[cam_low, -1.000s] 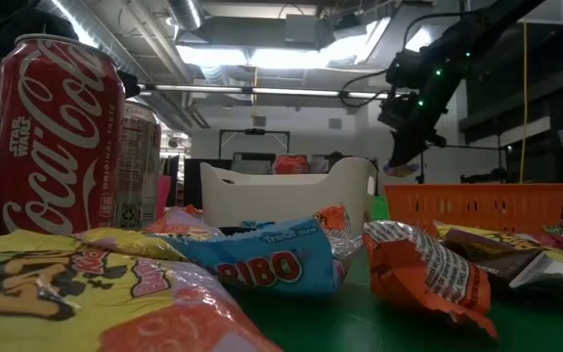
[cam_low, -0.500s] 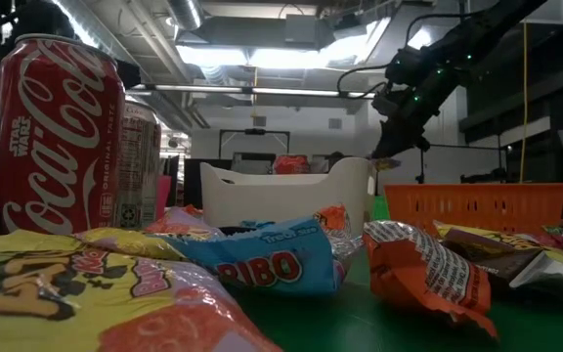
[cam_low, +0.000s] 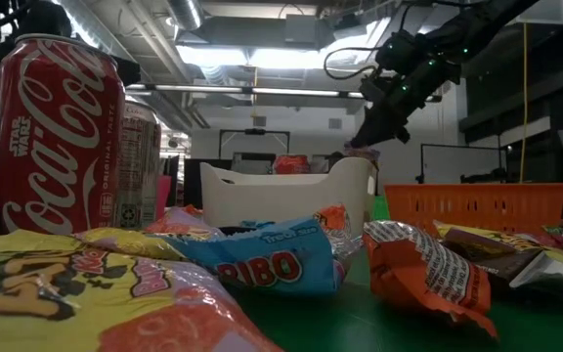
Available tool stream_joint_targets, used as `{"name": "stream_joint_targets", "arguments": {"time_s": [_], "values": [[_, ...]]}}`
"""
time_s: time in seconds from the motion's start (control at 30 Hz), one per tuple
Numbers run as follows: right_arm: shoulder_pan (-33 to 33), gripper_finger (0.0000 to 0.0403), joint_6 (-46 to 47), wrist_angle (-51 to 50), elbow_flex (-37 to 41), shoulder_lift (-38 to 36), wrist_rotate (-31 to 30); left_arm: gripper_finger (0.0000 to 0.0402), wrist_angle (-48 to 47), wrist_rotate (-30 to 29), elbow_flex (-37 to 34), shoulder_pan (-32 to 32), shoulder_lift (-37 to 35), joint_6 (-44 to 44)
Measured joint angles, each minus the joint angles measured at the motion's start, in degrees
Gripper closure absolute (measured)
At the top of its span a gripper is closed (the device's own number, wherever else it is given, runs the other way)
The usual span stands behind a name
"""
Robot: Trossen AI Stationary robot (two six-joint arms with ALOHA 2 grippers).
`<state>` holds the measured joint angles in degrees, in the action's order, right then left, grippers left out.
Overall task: Sort candy
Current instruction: Put the violet candy into the green bin, then put the blue candy into the green bin
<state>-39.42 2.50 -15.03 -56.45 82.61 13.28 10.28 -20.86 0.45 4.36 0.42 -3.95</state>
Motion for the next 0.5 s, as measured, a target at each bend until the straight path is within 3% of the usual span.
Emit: {"name": "stream_joint_targets", "arguments": {"time_s": [0.27,0.5], "values": [[0.0,0.0267,0.0,-0.1,0.0,0.0,-2.2,0.0298,2.5,0.1,0.0,0.0,1.5,0.0],[0.0,0.0238,0.0,-0.1,0.0,0.0,-2.2,0.0298,11.6,0.1,0.1,0.0,9.0,-0.5]]}}
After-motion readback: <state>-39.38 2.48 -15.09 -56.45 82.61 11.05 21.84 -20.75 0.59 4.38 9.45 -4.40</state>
